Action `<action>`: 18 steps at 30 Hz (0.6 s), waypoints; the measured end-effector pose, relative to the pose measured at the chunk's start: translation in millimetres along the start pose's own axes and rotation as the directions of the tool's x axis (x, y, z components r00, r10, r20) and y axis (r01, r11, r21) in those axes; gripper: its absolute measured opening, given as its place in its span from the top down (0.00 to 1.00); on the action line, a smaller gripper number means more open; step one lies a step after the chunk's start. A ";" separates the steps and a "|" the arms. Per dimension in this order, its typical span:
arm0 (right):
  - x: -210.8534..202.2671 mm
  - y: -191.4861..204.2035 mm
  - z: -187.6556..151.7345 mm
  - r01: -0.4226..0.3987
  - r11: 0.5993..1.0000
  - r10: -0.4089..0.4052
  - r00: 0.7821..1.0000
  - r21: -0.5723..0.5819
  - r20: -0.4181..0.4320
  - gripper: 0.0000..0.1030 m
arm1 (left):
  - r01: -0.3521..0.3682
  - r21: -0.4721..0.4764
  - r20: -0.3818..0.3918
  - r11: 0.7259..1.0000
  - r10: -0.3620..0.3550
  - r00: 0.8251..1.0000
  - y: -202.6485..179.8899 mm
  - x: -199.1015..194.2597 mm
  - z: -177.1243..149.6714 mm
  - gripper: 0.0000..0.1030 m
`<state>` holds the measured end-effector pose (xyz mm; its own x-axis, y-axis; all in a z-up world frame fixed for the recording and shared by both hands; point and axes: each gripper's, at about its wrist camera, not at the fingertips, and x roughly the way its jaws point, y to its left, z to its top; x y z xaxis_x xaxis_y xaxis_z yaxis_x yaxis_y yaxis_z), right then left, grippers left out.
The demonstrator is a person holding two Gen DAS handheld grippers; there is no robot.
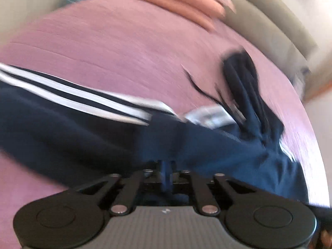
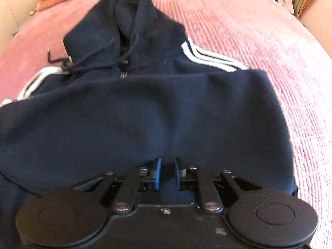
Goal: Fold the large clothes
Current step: 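Fold the held sleeve across the hoodie body with the right gripper while the left gripper grasps the other sleeve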
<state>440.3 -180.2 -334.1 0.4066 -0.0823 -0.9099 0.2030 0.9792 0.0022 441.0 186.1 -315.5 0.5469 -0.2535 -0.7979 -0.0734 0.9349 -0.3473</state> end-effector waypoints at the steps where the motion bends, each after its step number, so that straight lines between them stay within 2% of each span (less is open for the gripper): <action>1: -6.0 -1.3 -0.3 0.000 1.000 0.000 1.000 0.004 0.016 0.82 | -0.047 -0.028 0.036 0.998 0.048 0.998 15.6 -11.9 5.5 0.78; 3: -18.8 -3.7 -4.3 0.014 1.000 -0.014 0.998 -0.002 0.053 0.77 | -0.164 -0.097 0.095 0.982 0.174 0.980 54.2 -36.1 14.8 0.58; 5: -27.6 -6.0 -8.8 0.028 1.000 -0.028 0.997 0.002 0.076 0.75 | -0.265 -0.184 0.125 0.947 0.290 0.949 100.5 -53.1 26.1 0.48; 7: -29.8 -7.0 -11.0 0.012 1.000 -0.014 0.997 0.023 0.070 0.75 | -0.352 -0.268 0.133 0.897 0.396 0.908 149.5 -65.1 39.0 0.48; 11: -34.9 1.6 -17.5 -0.016 1.000 0.015 0.998 0.027 0.066 0.75 | -0.440 -0.383 0.104 0.812 0.511 0.853 228.3 -65.7 62.4 0.46; 13: -36.3 10.2 -18.4 -0.021 1.000 0.020 0.998 0.007 0.059 0.75 | -0.435 -0.428 0.105 0.792 0.522 0.847 254.7 -64.6 69.8 0.44; 15: -39.6 20.5 -17.3 -0.026 0.999 0.028 0.998 -0.024 0.060 0.75 | -0.411 -0.504 0.112 0.759 0.530 0.841 276.5 -62.9 75.1 0.39; 18: -45.8 31.3 -17.7 -0.034 0.998 0.038 0.997 -0.061 0.073 0.72 | -0.355 -0.566 0.119 0.744 0.499 0.858 298.0 -57.7 79.8 0.27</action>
<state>412.3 -142.5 -299.8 0.4782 -0.0584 -0.8763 0.1342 0.9909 0.0072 454.2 499.2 -333.7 0.5316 0.2788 -0.7998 -0.7206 0.6451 -0.2541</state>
